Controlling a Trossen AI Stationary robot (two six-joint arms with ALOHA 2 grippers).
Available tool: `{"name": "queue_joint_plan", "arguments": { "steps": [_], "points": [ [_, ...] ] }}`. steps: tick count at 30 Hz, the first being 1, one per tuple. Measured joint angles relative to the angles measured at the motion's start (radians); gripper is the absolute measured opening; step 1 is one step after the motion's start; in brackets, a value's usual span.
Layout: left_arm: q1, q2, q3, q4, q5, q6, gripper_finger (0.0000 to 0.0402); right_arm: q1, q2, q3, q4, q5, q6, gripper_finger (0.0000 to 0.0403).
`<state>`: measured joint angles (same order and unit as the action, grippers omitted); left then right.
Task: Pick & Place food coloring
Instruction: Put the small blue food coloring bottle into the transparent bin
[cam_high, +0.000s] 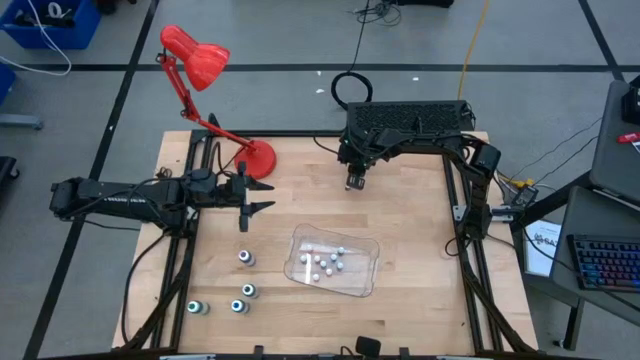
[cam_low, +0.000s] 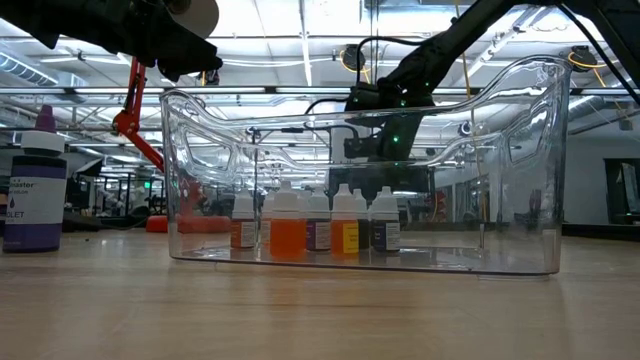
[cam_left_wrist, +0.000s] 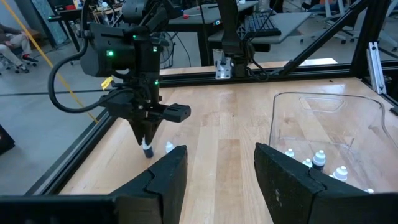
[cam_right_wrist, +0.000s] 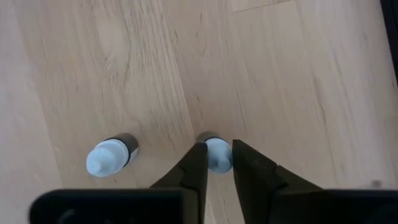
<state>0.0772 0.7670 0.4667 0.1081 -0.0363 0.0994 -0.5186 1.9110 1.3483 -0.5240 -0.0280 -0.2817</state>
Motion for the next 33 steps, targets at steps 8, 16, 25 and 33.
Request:
{"name": "queue_joint_plan", "arguments": {
  "steps": [8,16,25,33],
  "points": [
    [0.0,0.0,0.0,0.0,0.0,0.0,0.0187,0.0,-0.001,0.0,0.001,0.0,-0.017,0.0035],
    [0.0,0.0,0.0,0.0,0.0,0.0,0.0187,0.005,-0.007,0.0,-0.006,0.0,-0.035,0.0035],
    [0.0,0.0,0.0,0.0,0.0,0.0,0.0186,0.106,-0.178,-0.001,-0.045,0.083,-0.044,0.0034],
    [0.0,0.0,0.0,0.0,0.0,0.0,0.0186,0.366,-0.377,0.0,-0.115,0.132,0.051,0.0033]
  ]
}}
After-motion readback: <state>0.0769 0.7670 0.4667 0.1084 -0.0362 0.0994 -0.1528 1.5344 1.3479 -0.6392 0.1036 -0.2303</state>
